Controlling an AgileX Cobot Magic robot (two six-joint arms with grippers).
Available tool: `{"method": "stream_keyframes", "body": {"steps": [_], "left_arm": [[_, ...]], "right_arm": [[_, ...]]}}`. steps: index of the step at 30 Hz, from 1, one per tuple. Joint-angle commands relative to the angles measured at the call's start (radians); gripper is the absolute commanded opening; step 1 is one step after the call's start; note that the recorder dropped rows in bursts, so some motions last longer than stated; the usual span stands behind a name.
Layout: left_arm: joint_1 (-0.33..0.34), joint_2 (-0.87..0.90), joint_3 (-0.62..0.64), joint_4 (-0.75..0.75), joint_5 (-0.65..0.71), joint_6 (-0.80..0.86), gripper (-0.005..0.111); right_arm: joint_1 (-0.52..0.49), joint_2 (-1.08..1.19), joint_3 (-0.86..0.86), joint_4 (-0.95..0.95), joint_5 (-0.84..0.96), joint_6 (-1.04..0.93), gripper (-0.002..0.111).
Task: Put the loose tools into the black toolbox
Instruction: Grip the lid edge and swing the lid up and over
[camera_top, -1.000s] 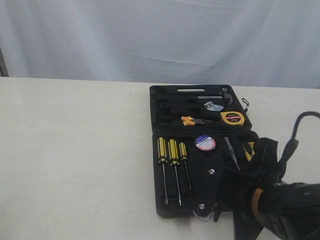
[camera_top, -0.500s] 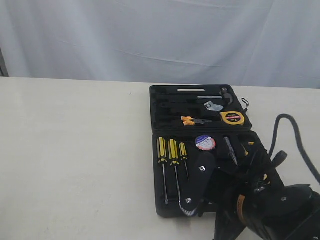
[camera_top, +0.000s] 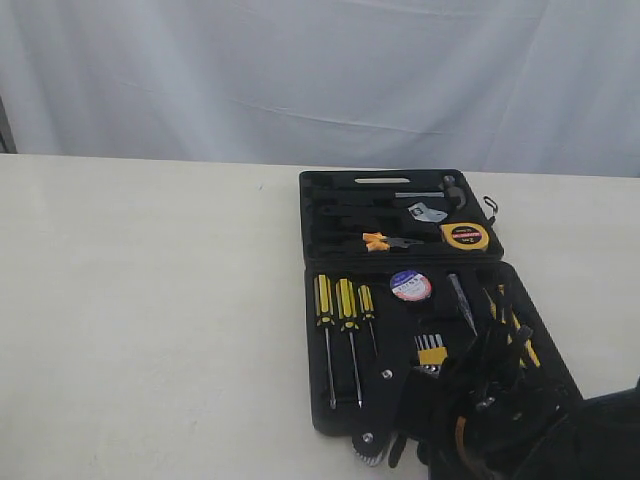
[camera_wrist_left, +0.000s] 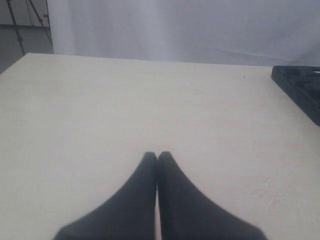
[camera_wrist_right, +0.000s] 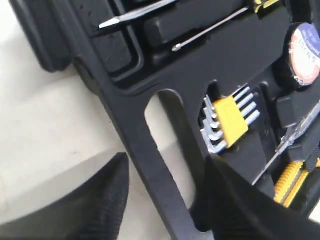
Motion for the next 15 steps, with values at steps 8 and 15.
{"method": "stream_keyframes", "body": {"steps": [8,15], "left_arm": [[-0.006,-0.003,0.004,-0.008,-0.002,-0.002,0.000],[-0.006,-0.003,0.004,-0.008,-0.002,-0.002,0.000]], "right_arm": [[0.002,0.017,-0.004,-0.040,0.028,0.007,0.046],[0.002,0.017,-0.004,-0.050,0.031,0.007,0.046]]}}
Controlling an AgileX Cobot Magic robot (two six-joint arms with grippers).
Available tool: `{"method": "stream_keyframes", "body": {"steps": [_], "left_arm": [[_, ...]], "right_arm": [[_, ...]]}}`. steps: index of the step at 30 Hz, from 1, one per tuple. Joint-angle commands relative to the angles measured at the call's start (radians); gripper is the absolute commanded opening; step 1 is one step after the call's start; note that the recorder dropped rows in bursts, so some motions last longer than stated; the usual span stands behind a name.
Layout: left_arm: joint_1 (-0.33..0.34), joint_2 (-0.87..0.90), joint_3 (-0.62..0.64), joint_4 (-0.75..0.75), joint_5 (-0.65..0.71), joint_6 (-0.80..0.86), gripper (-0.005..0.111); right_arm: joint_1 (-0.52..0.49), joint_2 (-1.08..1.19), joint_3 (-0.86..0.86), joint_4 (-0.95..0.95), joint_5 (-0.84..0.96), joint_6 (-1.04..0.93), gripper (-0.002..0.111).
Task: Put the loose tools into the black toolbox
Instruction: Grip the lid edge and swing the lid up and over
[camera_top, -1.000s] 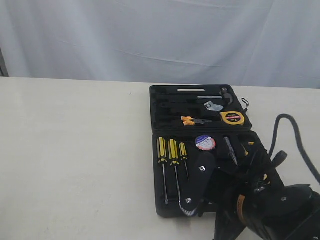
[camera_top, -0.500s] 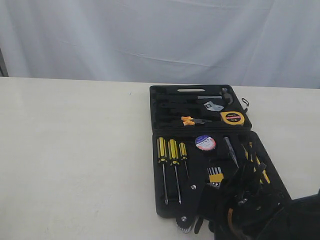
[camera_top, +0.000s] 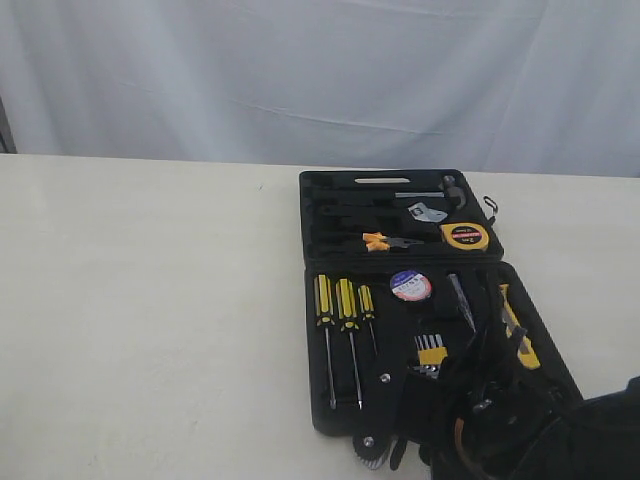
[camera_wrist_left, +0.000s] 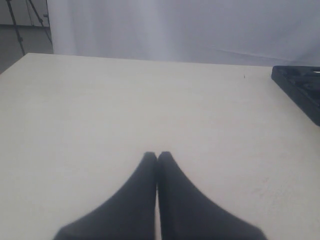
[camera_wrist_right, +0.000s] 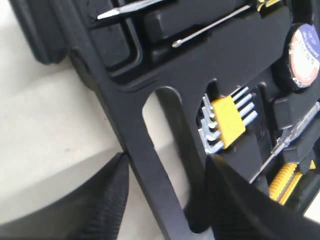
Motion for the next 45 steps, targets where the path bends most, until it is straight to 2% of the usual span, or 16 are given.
{"method": "stream_keyframes", "body": {"steps": [1,16,32,35,40,45], "left_arm": [[-0.006,-0.003,0.004,-0.008,-0.002,-0.002,0.000],[-0.006,-0.003,0.004,-0.008,-0.002,-0.002,0.000],[-0.006,-0.003,0.004,-0.008,-0.002,-0.002,0.000],[-0.006,-0.003,0.004,-0.008,-0.002,-0.002,0.000],[-0.006,-0.003,0.004,-0.008,-0.002,-0.002,0.000],[-0.006,-0.003,0.004,-0.008,-0.002,-0.002,0.000]], "right_arm": [[0.002,0.002,-0.004,-0.021,0.013,0.007,0.046],[-0.067,0.002,-0.034,-0.044,-0.034,0.007,0.046],[-0.070,0.110,-0.088,-0.046,-0.042,0.009,0.046],[-0.070,0.121,-0.096,-0.046,-0.042,0.009,0.035],[-0.070,0.129,-0.096,-0.037,-0.045,0.007,0.000],[-0.055,0.122,-0.096,0.007,-0.047,-0.054,-0.001]]}}
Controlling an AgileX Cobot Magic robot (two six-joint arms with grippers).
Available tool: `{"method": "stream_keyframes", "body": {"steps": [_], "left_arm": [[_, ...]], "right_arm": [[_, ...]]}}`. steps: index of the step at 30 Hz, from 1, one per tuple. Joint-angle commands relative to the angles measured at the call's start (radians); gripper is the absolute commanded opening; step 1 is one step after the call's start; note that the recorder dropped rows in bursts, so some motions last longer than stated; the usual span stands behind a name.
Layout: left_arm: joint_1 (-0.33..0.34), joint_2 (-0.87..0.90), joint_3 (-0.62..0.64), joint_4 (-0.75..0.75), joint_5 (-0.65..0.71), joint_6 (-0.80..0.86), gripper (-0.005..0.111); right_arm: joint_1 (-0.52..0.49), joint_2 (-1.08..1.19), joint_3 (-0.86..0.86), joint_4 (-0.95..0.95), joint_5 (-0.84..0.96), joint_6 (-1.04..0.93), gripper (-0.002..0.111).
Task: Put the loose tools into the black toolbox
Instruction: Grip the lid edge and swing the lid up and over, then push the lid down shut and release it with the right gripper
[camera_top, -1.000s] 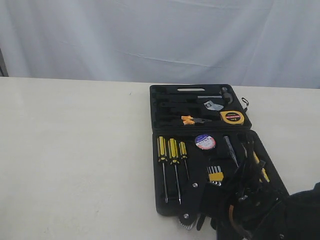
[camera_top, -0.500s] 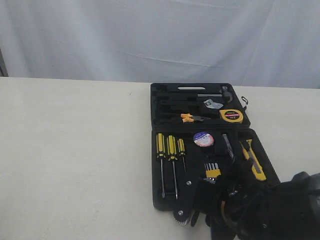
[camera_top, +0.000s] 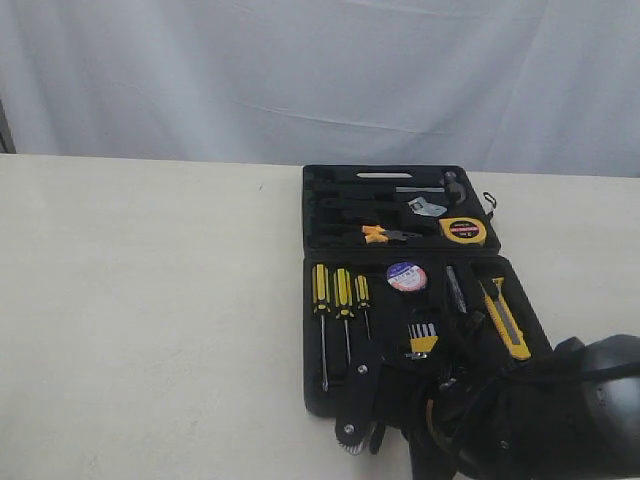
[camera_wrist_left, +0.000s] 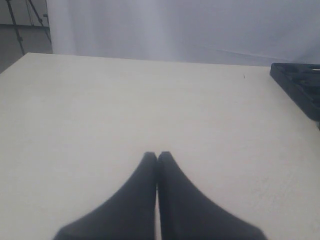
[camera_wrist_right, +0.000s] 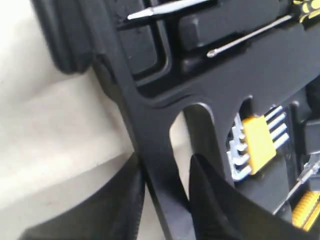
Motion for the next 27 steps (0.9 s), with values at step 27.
{"method": "stream_keyframes", "body": {"steps": [27], "left_arm": [[-0.006,-0.003,0.004,-0.004,-0.002,0.003,0.000]], "right_arm": [[-0.067,-0.328,-0.611,1.139,0.401,-1.149,-0.001]]}}
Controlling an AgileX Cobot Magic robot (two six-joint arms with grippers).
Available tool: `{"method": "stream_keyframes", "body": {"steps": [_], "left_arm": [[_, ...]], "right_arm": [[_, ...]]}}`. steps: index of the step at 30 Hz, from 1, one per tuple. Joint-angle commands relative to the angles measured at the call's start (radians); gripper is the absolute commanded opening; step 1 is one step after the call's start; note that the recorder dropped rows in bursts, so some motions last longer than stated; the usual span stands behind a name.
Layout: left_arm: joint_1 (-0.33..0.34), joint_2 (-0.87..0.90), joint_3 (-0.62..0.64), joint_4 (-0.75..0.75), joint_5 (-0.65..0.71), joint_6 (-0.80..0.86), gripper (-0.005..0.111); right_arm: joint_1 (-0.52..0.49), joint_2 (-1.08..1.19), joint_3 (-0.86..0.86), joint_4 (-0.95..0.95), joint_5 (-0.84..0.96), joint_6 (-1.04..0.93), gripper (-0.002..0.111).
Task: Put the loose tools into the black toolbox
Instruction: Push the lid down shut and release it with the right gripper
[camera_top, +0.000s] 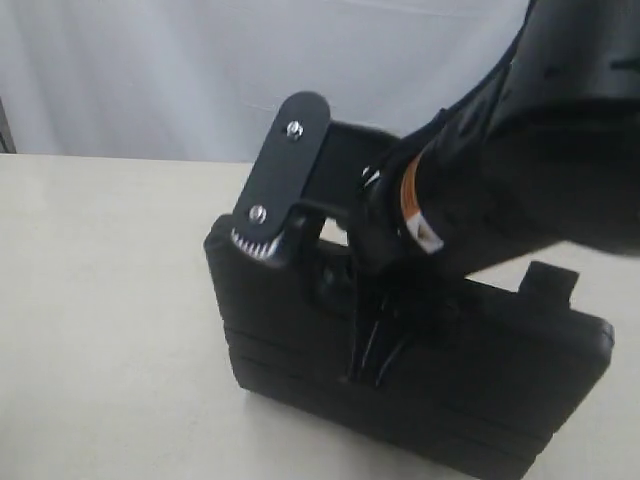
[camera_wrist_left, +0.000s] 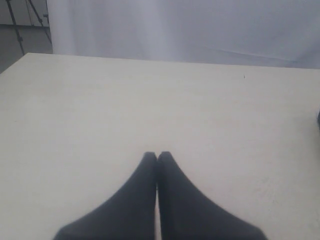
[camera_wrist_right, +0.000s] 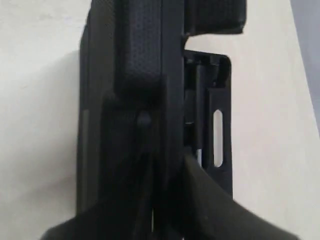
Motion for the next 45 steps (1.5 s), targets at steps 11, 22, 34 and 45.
{"method": "stream_keyframes", "body": {"steps": [11,22,34,45], "left_arm": [[-0.006,-0.003,0.004,-0.004,-0.002,0.003,0.000],[-0.006,-0.003,0.004,-0.004,-0.002,0.000,0.000],[-0.006,-0.003,0.004,-0.004,-0.002,-0.002,0.000],[-0.006,-0.003,0.004,0.003,-0.002,0.000,0.000]], "right_arm": [[-0.812,0.566,-0.028,0.714,-0.429,-0.613,-0.001],[-0.833,0.688,-0.031,0.614,-0.468,-0.473,0.051],[-0.833,0.688,-0.199,0.616,-0.274,-0.432,0.057],[-0.836,0.683,-0.367,0.768,0.021,-0.437,0.057]]}}
